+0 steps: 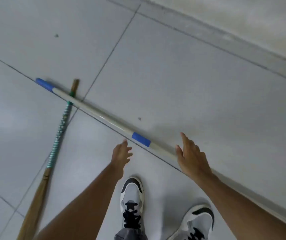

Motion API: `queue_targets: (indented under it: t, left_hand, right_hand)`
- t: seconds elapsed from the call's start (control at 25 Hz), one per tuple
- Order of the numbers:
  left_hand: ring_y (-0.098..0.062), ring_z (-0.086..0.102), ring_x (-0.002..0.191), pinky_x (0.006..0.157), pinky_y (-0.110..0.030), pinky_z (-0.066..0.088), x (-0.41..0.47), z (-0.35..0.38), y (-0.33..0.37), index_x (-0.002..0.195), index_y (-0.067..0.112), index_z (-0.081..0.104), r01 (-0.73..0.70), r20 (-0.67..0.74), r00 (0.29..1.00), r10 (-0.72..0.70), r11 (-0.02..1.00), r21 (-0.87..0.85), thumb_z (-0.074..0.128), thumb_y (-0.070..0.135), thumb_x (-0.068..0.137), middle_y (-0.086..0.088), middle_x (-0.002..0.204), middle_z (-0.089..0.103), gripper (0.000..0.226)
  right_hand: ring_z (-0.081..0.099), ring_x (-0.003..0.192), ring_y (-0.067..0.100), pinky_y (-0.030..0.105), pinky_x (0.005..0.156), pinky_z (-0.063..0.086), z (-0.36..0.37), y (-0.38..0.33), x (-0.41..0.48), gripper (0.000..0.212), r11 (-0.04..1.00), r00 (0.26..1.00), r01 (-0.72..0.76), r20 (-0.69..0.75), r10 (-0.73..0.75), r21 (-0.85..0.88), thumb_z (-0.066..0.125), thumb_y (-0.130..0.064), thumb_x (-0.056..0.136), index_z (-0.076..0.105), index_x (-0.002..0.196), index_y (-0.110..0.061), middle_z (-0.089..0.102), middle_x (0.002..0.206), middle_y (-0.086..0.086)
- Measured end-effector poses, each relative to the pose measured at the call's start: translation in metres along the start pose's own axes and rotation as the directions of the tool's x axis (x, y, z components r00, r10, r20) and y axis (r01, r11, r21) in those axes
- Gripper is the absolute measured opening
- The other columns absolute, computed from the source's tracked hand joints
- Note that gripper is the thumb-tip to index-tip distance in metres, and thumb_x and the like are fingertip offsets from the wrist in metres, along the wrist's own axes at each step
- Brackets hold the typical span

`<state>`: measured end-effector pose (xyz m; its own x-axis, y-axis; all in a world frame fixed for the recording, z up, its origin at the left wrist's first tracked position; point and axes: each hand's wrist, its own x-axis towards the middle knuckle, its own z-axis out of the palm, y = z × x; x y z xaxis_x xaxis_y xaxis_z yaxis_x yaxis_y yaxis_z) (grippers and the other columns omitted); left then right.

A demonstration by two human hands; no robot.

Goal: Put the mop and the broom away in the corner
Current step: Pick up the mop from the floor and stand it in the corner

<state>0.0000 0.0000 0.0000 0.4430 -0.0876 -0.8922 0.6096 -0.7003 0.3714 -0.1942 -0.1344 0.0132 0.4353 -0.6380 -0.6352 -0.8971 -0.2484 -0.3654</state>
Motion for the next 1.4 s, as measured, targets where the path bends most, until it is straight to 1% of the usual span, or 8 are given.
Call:
queue_targets:
  t: [0.16,0.32,0.52,0.72,0.96,1.12,1.24,1.4]
  left_hand:
    - [-0.022,0.062,0.104,0.097,-0.04,0.049,0.086,0.035,-0.02,0.127,0.011,0.052,0.038,0.073,0.997,-0.027,0.988,-0.152,0.039,0.04,0.102,-0.006,0.118,0.058,0.04]
    - [-0.026,0.063,0.101,0.093,-0.042,0.052,0.103,0.056,-0.034,0.134,0.011,0.045,0.004,0.094,0.995,0.03,0.941,-0.337,0.03,0.032,0.106,-0.002,0.102,0.061,0.038]
    - [-0.032,0.063,0.109,0.092,-0.045,0.051,0.092,0.06,-0.02,0.133,0.002,0.042,0.038,0.091,0.996,-0.001,0.911,-0.411,0.026,0.026,0.107,-0.018,0.126,0.06,0.039]
    - [-0.024,0.071,0.088,0.079,-0.039,0.059,0.026,0.072,0.044,0.127,0.009,0.047,-0.107,0.088,0.985,0.147,0.928,-0.357,0.027,0.023,0.107,-0.009,0.098,0.066,0.032]
    - [-0.024,0.071,0.091,0.077,-0.034,0.059,-0.168,0.117,0.164,0.114,0.013,0.051,-0.335,0.188,0.89,0.415,0.876,-0.346,0.033,0.018,0.105,-0.013,0.102,0.066,0.021]
    - [-0.021,0.069,0.094,0.087,-0.038,0.058,-0.383,0.152,0.256,0.111,0.015,0.053,-0.511,0.368,0.715,0.594,0.804,-0.305,0.037,0.013,0.104,-0.009,0.101,0.065,0.018]
    - [-0.014,0.07,0.091,0.091,-0.038,0.058,-0.555,0.179,0.318,0.1,0.021,0.055,-0.691,0.516,0.496,0.698,0.677,-0.252,0.04,0.013,0.103,-0.003,0.097,0.068,0.017]
    - [-0.024,0.067,0.085,0.088,-0.047,0.058,-0.787,0.212,0.368,0.101,0.006,0.053,-0.86,0.622,0.187,0.76,0.433,-0.27,0.041,0.008,0.1,-0.009,0.092,0.068,0.012]
  right_hand:
    - [0.054,0.123,0.036,0.049,0.102,0.039,0.092,0.031,0.047,0.042,0.987,0.941,-0.079,0.315,0.121,-0.143,0.027,-0.042,0.104,0.047,0.128,-0.015,0.057,0.132,0.015]
    - [0.06,0.114,0.037,0.048,0.094,0.04,0.12,0.054,0.054,0.033,0.985,0.974,-0.018,0.221,0.057,-0.173,0.033,-0.039,0.103,0.049,0.114,-0.012,0.063,0.119,0.015]
    - [0.055,0.124,0.037,0.05,0.106,0.038,0.101,0.053,0.058,0.037,0.999,0.928,-0.041,0.369,0.05,-0.032,0.031,-0.036,0.105,0.048,0.123,-0.009,0.06,0.128,0.019]
    - [0.054,0.088,0.031,0.041,0.084,0.034,0.025,0.042,0.029,0.021,1.0,0.978,-0.001,0.21,-0.004,0.026,0.032,-0.027,0.105,0.04,0.089,-0.017,0.049,0.075,-0.008]
    - [0.054,0.071,0.026,0.04,0.068,0.044,-0.158,0.037,-0.046,0.026,0.99,0.999,-0.047,0.023,0.044,0.131,0.032,-0.031,0.104,0.043,0.086,-0.016,0.053,0.075,-0.001]
    - [0.048,0.061,0.014,0.041,0.064,0.042,-0.328,0.034,-0.154,0.022,0.973,0.982,-0.073,-0.156,0.109,0.219,0.036,-0.025,0.104,0.04,0.082,-0.023,0.051,0.072,-0.004]
    - [0.045,0.062,0.01,0.032,0.064,0.037,-0.445,0.032,-0.249,0.016,0.949,0.934,-0.049,-0.321,0.155,0.313,0.036,-0.023,0.103,0.042,0.087,-0.022,0.052,0.074,-0.004]
    - [0.039,0.063,0.012,0.027,0.062,0.033,-0.587,0.018,-0.394,0.01,0.869,0.804,0.1,-0.554,0.217,0.485,0.039,-0.013,0.1,0.044,0.094,-0.008,0.045,0.072,-0.001]
